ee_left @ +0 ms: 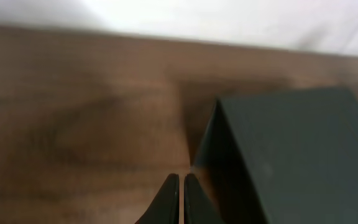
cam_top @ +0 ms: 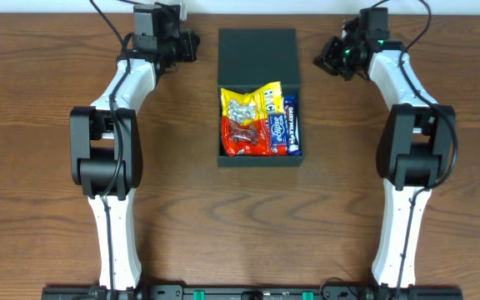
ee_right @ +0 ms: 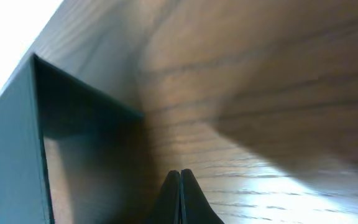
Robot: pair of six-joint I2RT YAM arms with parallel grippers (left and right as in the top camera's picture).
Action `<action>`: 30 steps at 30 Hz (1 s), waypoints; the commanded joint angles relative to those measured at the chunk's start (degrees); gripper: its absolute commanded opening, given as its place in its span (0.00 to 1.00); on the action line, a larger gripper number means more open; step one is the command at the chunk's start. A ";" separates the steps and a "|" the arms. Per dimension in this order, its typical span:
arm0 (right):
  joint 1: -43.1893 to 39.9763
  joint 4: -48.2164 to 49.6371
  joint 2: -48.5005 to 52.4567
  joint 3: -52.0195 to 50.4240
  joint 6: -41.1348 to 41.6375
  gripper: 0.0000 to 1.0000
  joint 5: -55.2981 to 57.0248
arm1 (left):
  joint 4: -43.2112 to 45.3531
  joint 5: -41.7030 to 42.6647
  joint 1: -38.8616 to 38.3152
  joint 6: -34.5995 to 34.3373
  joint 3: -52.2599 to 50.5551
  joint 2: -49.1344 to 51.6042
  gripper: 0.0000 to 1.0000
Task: Pack container
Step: 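Move both grippers to the box lid's edges to close it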
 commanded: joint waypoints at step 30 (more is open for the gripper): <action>1.44 7.48 -0.76 0.22 -8.04 0.01 -26.80 | -8.37 10.36 -4.09 2.71 1.60 -4.11 0.06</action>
